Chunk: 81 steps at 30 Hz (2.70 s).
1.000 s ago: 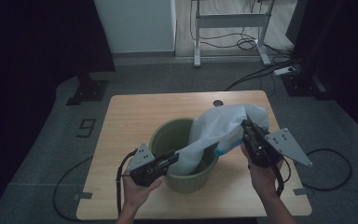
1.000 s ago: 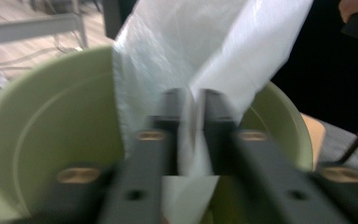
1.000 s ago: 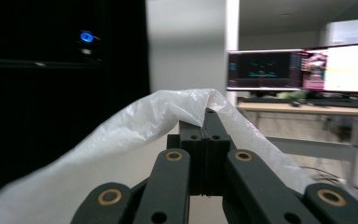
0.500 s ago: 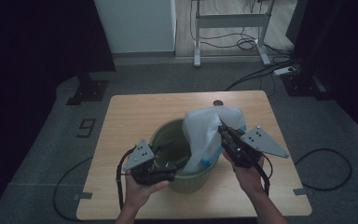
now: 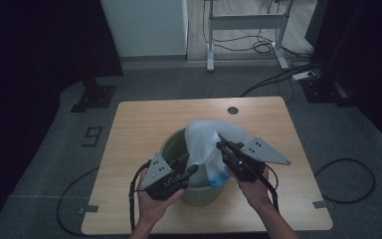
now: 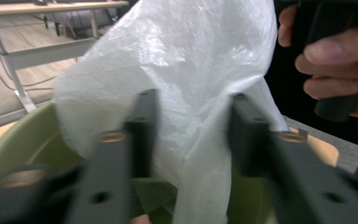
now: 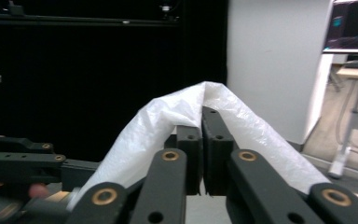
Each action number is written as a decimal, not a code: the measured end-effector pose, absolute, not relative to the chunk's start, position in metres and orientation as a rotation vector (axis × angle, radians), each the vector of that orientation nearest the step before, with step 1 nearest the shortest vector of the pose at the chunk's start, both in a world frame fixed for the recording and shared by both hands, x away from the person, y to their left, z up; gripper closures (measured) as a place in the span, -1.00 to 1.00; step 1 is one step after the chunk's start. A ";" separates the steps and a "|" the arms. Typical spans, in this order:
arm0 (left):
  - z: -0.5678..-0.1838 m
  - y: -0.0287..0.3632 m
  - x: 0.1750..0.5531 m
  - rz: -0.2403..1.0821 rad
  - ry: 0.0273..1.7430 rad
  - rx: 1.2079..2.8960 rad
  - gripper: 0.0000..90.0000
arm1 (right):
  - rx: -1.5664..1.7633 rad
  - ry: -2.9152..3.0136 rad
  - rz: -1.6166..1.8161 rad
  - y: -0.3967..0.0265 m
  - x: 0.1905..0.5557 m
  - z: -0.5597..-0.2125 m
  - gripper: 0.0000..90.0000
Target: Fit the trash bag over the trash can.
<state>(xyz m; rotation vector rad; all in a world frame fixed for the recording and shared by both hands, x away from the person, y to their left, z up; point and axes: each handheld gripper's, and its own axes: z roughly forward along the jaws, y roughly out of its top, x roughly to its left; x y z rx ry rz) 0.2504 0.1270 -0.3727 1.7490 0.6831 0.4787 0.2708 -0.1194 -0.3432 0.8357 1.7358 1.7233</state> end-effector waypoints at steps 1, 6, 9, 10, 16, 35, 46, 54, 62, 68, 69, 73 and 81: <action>-0.373 0.129 0.252 0.472 0.687 1.747 0.59 | 0.838 1.743 1.733 -0.119 0.271 -0.344 0.87; -0.377 0.141 0.254 0.468 0.719 1.719 0.96 | 0.871 1.768 1.791 -0.120 0.272 -0.349 0.60; -0.380 0.148 0.256 0.463 0.749 1.700 0.98 | 0.883 1.767 1.805 -0.120 0.270 -0.351 0.26; -0.381 0.150 0.256 0.465 0.761 1.692 0.98 | 0.893 1.762 1.810 -0.121 0.268 -0.351 0.17; -0.385 0.161 0.256 0.454 0.800 1.665 0.98 | 0.928 1.736 1.847 -0.130 0.253 -0.350 -0.11; -0.394 0.177 0.251 0.432 0.811 1.648 0.97 | 1.266 1.630 1.653 -0.191 0.280 -0.395 -0.19; -0.397 0.179 0.252 0.415 0.821 1.646 0.96 | 1.224 1.704 1.688 -0.181 0.277 -0.407 -0.24; -0.395 0.181 0.252 0.411 0.806 1.647 0.96 | 1.184 1.756 1.591 -0.172 0.280 -0.411 0.87; -0.393 0.177 0.255 0.399 0.775 1.663 0.97 | 1.160 1.670 1.572 -0.185 0.284 -0.388 0.99; -0.390 0.163 0.255 0.375 0.694 1.712 0.95 | 1.106 1.557 1.603 -0.206 0.280 -0.342 0.98; -0.390 0.160 0.254 0.374 0.681 1.721 0.95 | 1.096 1.544 1.607 -0.208 0.280 -0.335 0.99; -0.387 0.155 0.251 0.369 0.613 1.741 0.85 | 1.042 1.508 1.630 -0.211 0.275 -0.311 0.99; -0.374 0.161 0.240 0.367 0.535 1.762 -0.17 | 0.964 1.555 1.640 -0.199 0.271 -0.306 0.98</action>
